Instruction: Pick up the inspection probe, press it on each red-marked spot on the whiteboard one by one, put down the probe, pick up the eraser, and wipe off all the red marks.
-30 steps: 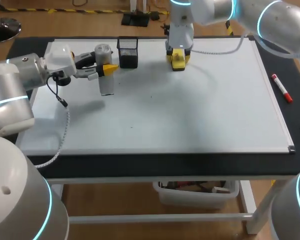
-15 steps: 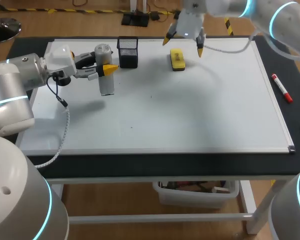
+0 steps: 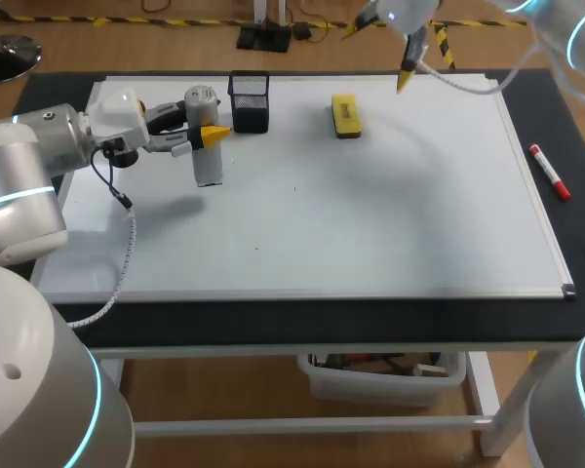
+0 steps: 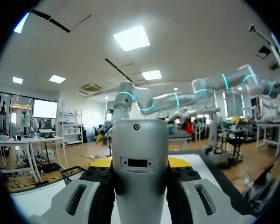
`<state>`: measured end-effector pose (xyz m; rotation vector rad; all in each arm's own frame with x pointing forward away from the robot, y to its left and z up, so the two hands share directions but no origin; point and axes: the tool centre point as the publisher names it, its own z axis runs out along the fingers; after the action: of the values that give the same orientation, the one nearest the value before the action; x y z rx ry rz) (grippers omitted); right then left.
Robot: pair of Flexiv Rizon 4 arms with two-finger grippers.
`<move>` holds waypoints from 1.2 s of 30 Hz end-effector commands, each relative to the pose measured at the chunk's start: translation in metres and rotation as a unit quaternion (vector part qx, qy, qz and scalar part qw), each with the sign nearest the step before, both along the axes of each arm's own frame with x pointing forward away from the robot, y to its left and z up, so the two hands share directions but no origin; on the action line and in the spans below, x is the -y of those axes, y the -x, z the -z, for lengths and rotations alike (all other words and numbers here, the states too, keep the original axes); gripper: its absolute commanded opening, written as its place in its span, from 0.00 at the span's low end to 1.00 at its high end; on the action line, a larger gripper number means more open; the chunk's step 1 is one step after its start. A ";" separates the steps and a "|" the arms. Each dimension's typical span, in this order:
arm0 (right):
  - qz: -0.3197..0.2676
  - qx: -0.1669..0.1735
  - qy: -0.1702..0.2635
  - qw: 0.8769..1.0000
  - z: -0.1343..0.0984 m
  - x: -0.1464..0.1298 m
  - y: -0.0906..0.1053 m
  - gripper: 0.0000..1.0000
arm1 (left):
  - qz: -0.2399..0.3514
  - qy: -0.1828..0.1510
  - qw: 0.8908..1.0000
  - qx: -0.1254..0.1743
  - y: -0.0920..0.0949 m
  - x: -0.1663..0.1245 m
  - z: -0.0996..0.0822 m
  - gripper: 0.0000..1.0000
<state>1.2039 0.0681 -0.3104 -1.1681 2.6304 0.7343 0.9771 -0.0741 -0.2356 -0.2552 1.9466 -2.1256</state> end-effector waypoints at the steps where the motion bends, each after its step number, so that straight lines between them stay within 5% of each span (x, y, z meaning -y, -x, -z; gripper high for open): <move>1: 0.068 -0.055 -0.047 0.995 -0.023 0.014 -0.010 1.00 | 0.000 0.002 1.000 0.002 0.000 0.000 0.000 0.00; 17: 0.106 -0.060 -0.092 0.988 -0.045 0.030 -0.012 1.00 | 0.000 0.002 1.000 0.002 0.000 0.000 0.000 0.00; 26: 0.106 -0.060 -0.092 0.988 -0.045 0.030 -0.012 1.00 | 0.022 -0.029 0.999 0.032 -0.035 0.000 -0.043 0.00; 36: 0.106 -0.060 -0.092 0.988 -0.045 0.030 -0.012 1.00 | 0.076 -0.022 0.995 0.065 -0.081 -0.003 -0.079 0.00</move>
<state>1.2156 0.0384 -0.2664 -0.7975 2.6556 1.0116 1.0350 -0.0722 -0.1584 -0.0632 1.9468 -2.0791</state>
